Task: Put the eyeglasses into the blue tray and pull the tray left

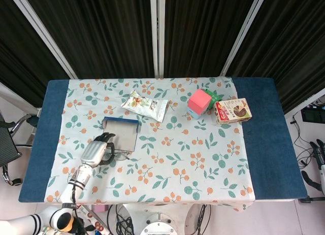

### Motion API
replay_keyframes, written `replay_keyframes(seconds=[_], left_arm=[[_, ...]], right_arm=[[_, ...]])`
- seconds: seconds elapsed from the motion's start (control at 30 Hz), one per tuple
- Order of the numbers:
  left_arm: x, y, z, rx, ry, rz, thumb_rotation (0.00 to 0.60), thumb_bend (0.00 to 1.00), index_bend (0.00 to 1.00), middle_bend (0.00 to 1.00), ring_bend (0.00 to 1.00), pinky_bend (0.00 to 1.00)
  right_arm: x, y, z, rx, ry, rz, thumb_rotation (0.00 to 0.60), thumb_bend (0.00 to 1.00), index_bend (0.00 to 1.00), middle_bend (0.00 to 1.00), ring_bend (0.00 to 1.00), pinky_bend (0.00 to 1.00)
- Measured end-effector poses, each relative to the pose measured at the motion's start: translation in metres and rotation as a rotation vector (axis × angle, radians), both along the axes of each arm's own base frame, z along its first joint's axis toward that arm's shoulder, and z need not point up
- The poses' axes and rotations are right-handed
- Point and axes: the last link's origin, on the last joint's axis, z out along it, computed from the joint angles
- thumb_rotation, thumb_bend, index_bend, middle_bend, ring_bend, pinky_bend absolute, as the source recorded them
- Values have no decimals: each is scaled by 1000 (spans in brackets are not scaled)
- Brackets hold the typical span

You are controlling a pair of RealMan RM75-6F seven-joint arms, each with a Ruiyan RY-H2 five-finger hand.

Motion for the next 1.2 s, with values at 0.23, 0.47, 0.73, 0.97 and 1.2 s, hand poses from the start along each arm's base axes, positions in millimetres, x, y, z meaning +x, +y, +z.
replay_keyframes(seconds=[0.23, 0.47, 0.73, 0.97, 1.2], left_arm=[[7, 23, 5, 39, 37, -74, 600, 367, 619, 148, 79, 181], [19, 55, 5, 64, 68, -159, 600, 368, 616, 144, 76, 181], [22, 80, -1, 58, 102, -219, 600, 367, 602, 117, 76, 181], [18, 100, -8, 58, 150, -269, 600, 368, 597, 108, 76, 181], [25, 112, -16, 47, 149, -289, 600, 367, 597, 108, 76, 181]], right_arm=[[6, 0, 3, -12, 7, 13, 600, 183, 0, 0, 0, 0], [10, 3, 10, -35, 18, 8, 600, 185, 0, 0, 0, 0], [12, 4, 14, -51, 24, 2, 600, 184, 0, 0, 0, 0], [10, 5, 15, -58, 22, -14, 600, 184, 0, 0, 0, 0], [9, 5, 15, -60, 20, -18, 600, 184, 0, 0, 0, 0]])
